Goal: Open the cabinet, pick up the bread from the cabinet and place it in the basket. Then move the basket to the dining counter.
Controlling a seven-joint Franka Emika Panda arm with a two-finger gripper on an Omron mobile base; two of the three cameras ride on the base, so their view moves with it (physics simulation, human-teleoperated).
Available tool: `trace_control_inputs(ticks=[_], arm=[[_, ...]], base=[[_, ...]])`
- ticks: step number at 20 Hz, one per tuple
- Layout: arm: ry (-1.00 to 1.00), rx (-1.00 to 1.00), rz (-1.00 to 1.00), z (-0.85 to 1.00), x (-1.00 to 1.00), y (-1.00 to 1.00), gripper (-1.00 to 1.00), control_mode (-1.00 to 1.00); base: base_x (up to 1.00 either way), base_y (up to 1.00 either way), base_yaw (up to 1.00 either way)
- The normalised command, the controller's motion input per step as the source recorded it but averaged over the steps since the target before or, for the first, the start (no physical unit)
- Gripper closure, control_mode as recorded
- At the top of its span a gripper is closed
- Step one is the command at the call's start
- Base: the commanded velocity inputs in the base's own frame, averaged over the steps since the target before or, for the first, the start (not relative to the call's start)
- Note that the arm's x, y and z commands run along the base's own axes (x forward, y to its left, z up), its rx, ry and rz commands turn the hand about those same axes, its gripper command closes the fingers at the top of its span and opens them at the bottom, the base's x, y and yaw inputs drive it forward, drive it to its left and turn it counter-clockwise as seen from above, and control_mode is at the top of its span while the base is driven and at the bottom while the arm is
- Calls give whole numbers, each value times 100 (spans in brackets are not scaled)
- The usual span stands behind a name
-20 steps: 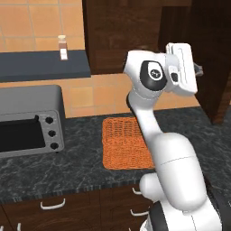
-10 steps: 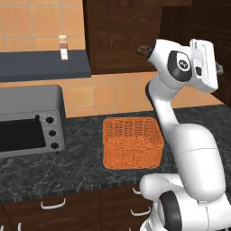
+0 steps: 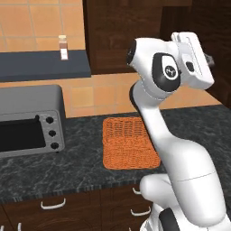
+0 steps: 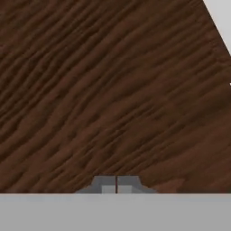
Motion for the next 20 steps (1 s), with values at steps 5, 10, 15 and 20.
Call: trace_control_inputs(ticks=[5, 10, 15, 20], arm=[[50, -28, 42, 14, -4, 24, 100, -100], [39, -6, 37, 0, 2, 27, 100, -100], [25, 3, 30, 0, 40, 33, 100, -100], [40, 0, 37, 0, 69, 23, -100, -100]], base=[[0, 0, 0], [0, 0, 0], [0, 0, 0], [0, 0, 0]])
